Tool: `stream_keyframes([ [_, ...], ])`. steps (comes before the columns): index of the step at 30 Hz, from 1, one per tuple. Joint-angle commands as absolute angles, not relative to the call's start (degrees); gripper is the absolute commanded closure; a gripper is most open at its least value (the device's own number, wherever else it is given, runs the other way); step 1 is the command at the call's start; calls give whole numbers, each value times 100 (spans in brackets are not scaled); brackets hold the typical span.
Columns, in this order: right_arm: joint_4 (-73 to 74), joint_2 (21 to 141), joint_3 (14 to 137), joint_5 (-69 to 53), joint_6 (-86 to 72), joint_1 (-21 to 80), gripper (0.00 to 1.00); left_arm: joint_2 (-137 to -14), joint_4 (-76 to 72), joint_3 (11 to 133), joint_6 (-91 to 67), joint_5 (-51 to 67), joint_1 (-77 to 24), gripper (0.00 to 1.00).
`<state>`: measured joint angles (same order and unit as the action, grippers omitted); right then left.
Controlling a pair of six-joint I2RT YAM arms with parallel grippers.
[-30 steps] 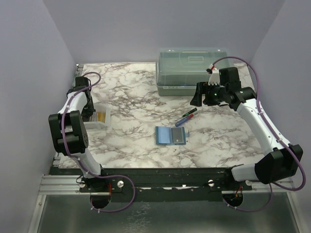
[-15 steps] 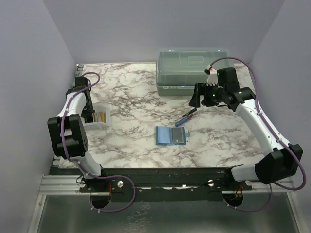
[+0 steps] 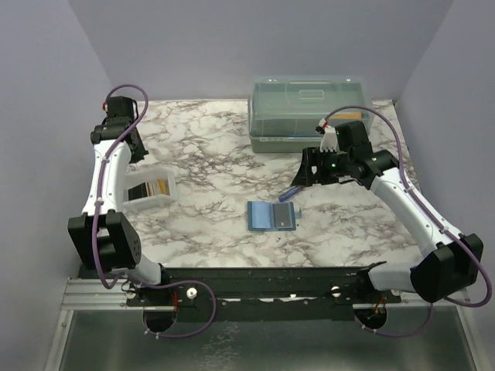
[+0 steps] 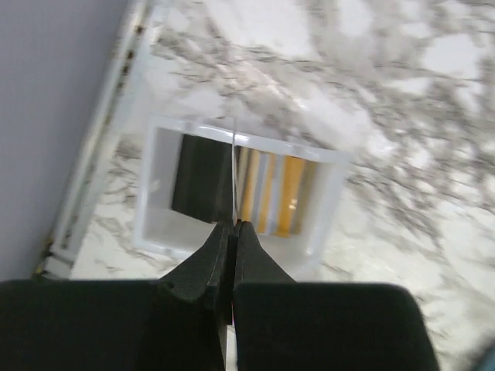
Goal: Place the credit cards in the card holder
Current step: Pick up the credit card from the storage box, then insert the credit card into the card holder.
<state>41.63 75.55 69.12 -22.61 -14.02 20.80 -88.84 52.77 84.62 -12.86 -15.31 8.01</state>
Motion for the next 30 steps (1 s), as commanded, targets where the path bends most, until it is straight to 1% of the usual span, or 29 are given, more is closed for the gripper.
stream_keyframes([
  [1,4112,7477,6621,-3016,-1618,2083,25,-8287,5161,8527,-1710,792,614,100],
  [3,4057,7666,6441,-3452,-1645,2083,25,-8007,4641,8172,-1857,2020,353,100],
  [5,3860,7848,6202,-3845,-1809,2083,29,-7765,3895,7651,-2193,2974,-64,100],
  [9,2828,7733,5472,-4199,-2327,2092,31,-7737,2069,6466,-3346,4331,-1082,100],
  [11,2442,7820,5152,-4206,-2466,2091,32,-7900,1147,5937,-3801,4688,-1640,100],
  [12,2305,7942,5009,-4241,-2558,2092,37,-7984,726,5706,-3988,4806,-1884,100],
  [13,2042,8058,4815,-4328,-2662,2092,44,-8072,391,5492,-4060,4872,-2137,100],
  [16,1111,8277,4186,-4298,-3042,2092,54,-8245,-279,5020,-4010,4957,-2516,100],
  [19,638,8493,3932,-4091,-3253,2092,57,-8439,-1010,4599,-4302,5178,-2590,100],
  [22,435,8790,3914,-4012,-3355,2091,65,-8784,-1180,4475,-4391,5157,-2743,100],
  [25,132,8900,3827,-3763,-3390,2091,68,-9214,-1436,4449,-4443,5215,-2854,100],
  [30,290,9130,4032,-3212,-3133,2092,75,-9654,-1759,4289,-4764,4969,-2865,100],
])
